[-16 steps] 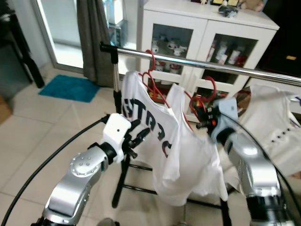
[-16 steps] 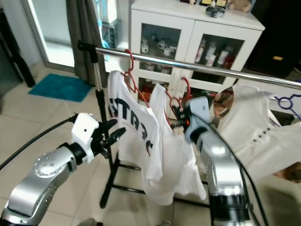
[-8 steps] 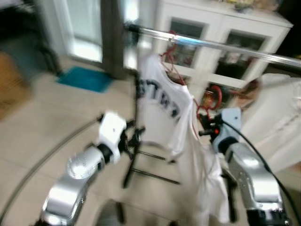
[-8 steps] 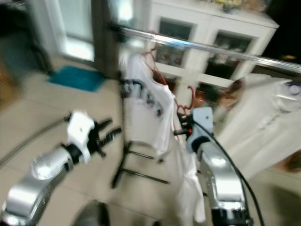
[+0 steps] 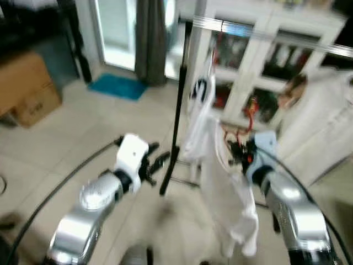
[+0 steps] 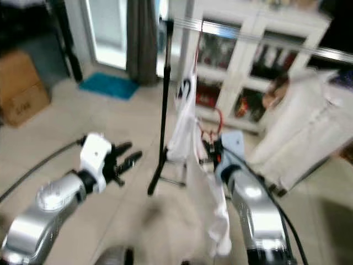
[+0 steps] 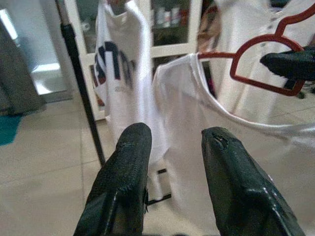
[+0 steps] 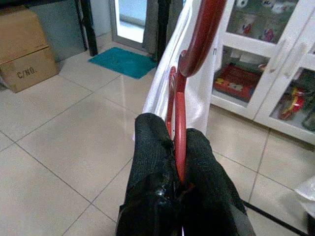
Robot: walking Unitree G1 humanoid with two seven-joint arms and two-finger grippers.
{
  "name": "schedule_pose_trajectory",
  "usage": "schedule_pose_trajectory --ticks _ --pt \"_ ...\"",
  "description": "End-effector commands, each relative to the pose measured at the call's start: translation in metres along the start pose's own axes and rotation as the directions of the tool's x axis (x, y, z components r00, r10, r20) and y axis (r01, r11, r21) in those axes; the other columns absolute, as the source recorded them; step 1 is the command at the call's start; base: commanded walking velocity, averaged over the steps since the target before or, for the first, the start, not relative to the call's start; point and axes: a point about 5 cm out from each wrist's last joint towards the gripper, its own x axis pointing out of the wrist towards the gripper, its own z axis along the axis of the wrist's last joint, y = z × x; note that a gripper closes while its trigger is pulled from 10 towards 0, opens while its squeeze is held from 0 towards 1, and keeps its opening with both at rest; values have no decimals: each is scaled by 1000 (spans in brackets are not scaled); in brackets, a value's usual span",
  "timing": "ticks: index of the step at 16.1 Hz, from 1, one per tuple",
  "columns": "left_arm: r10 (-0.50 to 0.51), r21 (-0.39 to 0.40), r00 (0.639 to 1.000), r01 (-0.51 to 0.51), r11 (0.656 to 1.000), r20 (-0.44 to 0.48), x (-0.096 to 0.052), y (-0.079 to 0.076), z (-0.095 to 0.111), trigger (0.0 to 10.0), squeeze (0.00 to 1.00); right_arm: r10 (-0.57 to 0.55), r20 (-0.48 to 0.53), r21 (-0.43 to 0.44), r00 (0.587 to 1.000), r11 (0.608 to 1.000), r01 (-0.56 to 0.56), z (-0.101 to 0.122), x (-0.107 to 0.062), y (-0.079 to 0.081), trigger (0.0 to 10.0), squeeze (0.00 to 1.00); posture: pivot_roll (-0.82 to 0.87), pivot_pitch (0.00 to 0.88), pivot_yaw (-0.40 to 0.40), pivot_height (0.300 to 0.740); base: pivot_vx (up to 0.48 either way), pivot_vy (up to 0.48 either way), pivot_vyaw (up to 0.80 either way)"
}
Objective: Hang hanger
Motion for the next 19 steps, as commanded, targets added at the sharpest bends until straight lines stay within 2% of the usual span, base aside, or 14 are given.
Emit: schedule_pose_trajectory --ticks 1,2,3,6,7,9,10,11,12,17,19 --pt "19 -18 1000 -19 1000 -5 2 4 1 10000 8 47 25 -13 999 999 -46 9 0 4 0 0 -30 0 -79 710 0 0 0" --pt "19 -18 1000 -19 1000 -5 2 4 1 10000 8 47 25 -13 999 999 -46 9 0 4 0 0 -30 0 -79 710 0 0 0" --pt "58 -35 998 -58 998 0 5 14 4 10000 1000 126 28 -33 992 992 -125 13 -2 7 0 0 -34 0 -82 710 0 0 0" --pt "77 -34 997 -77 996 5 10 18 7 10000 1000 185 25 -53 982 982 -184 16 -3 10 0 0 -36 0 -84 710 0 0 0" --pt "69 -38 998 -68 997 9 15 15 9 10000 1000 256 12 -72 967 964 -254 17 -6 14 0 0 -33 0 -79 710 0 0 0" --pt "67 -37 998 -67 997 -2 21 12 10 10000 1000 327 -14 -106 945 939 -327 17 -9 18 0 0 -38 0 -73 710 0 0 0" --pt "49 -41 999 -49 998 -12 26 10 9 10000 702 371 -38 -129 928 919 -372 18 -12 21 0 0 -50 0 -58 710 0 0 0" --pt "31 -73 999 -33 997 -19 33 7 9 10000 0 431 -38 -144 902 891 -431 23 -14 28 0 0 -58 0 -47 710 0 0 0" --pt "30 -81 999 -31 996 -18 34 7 10 10000 0 442 -33 -146 896 885 -442 24 -15 29 0 0 -60 0 -45 710 0 0 0" --pt "41 -227 999 -33 973 34 46 10 16 10000 0 538 31 -180 843 832 -524 45 -19 42 0 0 -72 0 -36 710 0 0 0" --pt "49 -206 999 -46 977 8 47 9 15 10000 0 555 60 -173 830 825 -539 52 -18 44 0 0 -69 0 -42 710 0 0 0"
